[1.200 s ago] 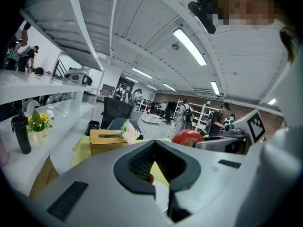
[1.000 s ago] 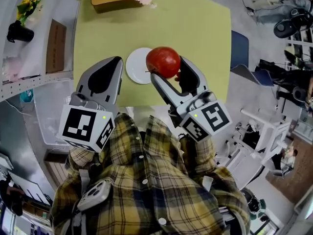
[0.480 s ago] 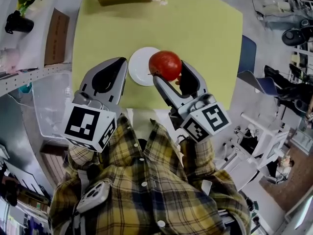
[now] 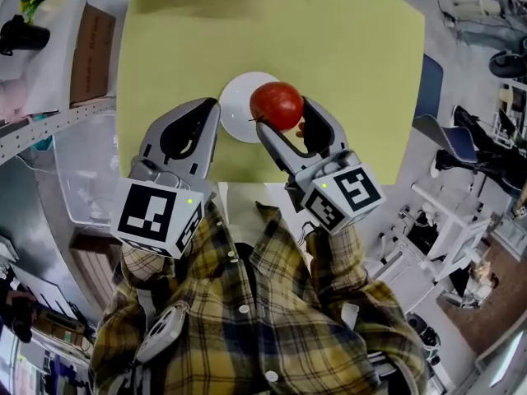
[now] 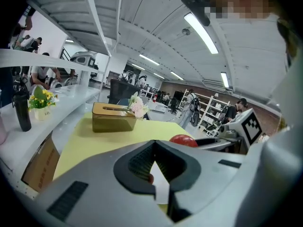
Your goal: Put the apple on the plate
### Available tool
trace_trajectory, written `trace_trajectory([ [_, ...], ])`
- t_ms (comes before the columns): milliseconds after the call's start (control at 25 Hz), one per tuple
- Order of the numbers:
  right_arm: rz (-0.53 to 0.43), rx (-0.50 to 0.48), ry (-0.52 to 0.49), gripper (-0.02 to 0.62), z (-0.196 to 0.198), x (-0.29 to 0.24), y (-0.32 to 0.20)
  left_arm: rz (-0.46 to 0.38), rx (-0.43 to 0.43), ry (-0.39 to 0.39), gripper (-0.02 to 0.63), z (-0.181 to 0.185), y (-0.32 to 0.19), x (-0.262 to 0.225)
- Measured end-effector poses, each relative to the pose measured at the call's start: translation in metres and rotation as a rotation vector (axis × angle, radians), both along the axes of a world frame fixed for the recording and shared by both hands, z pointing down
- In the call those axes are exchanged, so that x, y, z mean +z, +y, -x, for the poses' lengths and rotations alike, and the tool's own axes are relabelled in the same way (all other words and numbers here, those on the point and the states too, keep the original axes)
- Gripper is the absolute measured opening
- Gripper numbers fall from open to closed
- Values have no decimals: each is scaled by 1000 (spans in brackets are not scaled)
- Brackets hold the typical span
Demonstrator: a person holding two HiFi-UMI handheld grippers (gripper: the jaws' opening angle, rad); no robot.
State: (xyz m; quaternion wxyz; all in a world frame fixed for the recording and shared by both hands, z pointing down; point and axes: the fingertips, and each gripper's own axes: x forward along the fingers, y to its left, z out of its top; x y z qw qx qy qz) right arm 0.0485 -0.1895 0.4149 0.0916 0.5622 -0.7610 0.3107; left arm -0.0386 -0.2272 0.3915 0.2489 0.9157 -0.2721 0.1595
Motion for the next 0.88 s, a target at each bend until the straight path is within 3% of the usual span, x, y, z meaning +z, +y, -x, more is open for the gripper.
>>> trace_trajectory([
  [280,31,-49,32,328,3,28,9,31,-15,-19,6,2,11,17],
  [880,88,-38,17,328,4,70,10,91,-22,-35,6,9,22,46],
])
